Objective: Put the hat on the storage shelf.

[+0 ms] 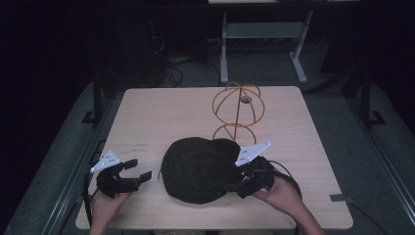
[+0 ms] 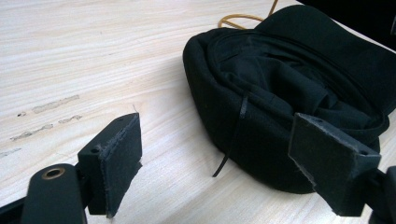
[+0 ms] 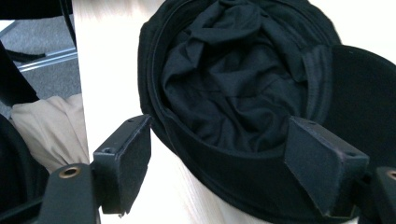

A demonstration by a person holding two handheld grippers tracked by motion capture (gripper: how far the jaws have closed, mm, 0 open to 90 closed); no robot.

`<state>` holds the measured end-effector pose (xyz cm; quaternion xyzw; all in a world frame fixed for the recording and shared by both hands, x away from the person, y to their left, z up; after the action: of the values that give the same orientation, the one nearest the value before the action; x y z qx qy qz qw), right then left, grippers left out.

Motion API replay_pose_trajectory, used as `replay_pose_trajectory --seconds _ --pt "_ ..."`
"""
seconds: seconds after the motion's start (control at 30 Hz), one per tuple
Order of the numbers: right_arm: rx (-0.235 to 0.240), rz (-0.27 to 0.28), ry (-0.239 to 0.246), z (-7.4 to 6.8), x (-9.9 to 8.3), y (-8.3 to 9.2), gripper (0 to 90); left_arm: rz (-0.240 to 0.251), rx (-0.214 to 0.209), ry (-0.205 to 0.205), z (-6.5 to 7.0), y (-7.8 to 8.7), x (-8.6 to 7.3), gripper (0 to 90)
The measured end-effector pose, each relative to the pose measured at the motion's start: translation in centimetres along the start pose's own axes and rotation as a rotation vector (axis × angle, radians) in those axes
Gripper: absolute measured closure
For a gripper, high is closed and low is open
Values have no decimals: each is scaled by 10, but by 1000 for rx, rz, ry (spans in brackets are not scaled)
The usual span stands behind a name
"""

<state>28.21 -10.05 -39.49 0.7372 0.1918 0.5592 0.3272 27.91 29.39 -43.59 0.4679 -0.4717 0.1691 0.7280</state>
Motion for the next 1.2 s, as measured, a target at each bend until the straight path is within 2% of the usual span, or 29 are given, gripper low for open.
replay_pose_trajectory --seconds 0.13,0.43,0.57,0.6,1.0,1.2 --pt "11 -13 30 -1 8 -8 257 1 1 -2 0 0 0 168" --pt "51 -48 61 -5 23 -26 302 9 0 8 -1 1 0 168" --pt "71 -61 71 -7 26 -32 364 6 1 6 -2 1 0 168" --pt "67 -67 89 -7 26 -34 371 8 0 7 -2 1 0 168" --pt "95 -94 103 -10 36 -50 433 11 1 11 -3 1 0 168" --pt "122 -128 106 -15 40 -64 464 9 1 7 -2 1 0 168"
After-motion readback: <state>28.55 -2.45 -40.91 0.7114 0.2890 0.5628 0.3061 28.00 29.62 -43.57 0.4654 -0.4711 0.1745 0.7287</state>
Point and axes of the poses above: each handheld gripper's, and its own axes: y roughly backward along the jaws, x roughly out of its top, z roughly to its right, the point moved 2 cm from there along -y, roughly forward along the jaws, and after that the axes turned 9 degrees about x, right-handed, at the moved point
